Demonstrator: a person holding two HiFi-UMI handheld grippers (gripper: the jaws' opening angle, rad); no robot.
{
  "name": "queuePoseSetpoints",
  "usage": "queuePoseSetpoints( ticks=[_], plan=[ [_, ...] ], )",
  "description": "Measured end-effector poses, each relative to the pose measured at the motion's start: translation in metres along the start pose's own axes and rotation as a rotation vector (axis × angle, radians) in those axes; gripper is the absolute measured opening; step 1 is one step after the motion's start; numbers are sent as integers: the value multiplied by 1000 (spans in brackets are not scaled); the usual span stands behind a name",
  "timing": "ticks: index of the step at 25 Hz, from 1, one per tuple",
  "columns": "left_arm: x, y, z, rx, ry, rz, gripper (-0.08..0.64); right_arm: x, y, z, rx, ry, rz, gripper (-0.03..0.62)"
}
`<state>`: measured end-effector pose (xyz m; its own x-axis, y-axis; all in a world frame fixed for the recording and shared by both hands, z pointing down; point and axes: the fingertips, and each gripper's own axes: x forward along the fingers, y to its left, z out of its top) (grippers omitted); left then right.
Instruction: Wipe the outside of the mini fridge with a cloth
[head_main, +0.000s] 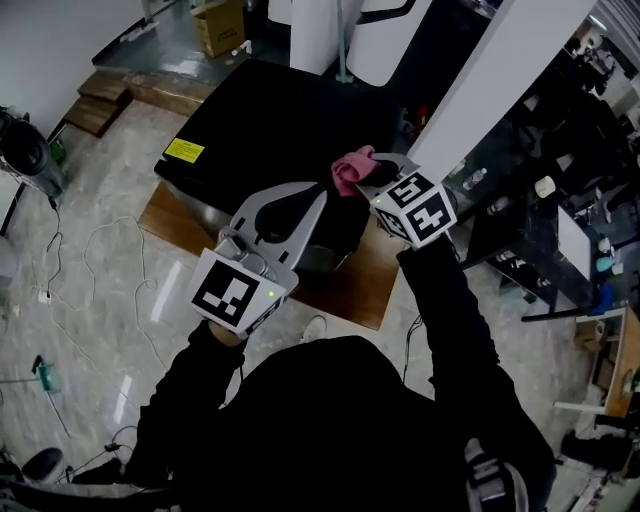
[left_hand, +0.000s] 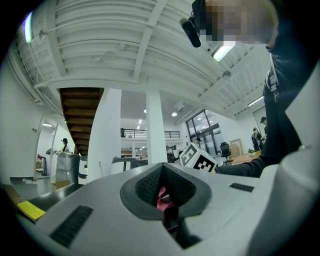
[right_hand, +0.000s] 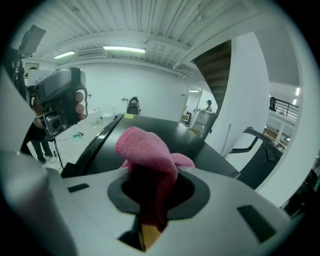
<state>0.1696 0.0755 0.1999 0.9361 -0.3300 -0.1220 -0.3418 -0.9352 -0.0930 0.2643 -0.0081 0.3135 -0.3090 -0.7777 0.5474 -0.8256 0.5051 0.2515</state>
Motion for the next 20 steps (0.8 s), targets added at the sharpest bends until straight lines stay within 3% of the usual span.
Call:
queuePoseSetpoints(
  ticks=[7, 16, 20],
  plan=[
    [68, 15, -4, -62, 43, -59, 3, 43, -100, -6, 49, 26, 61, 83],
    [95, 41, -19, -83, 104, -43, 3, 89, -215, -11, 82, 72, -42, 83],
    [84, 51, -10, -73, 44, -80, 3, 98, -231, -8, 39, 96, -130, 83]
  ],
)
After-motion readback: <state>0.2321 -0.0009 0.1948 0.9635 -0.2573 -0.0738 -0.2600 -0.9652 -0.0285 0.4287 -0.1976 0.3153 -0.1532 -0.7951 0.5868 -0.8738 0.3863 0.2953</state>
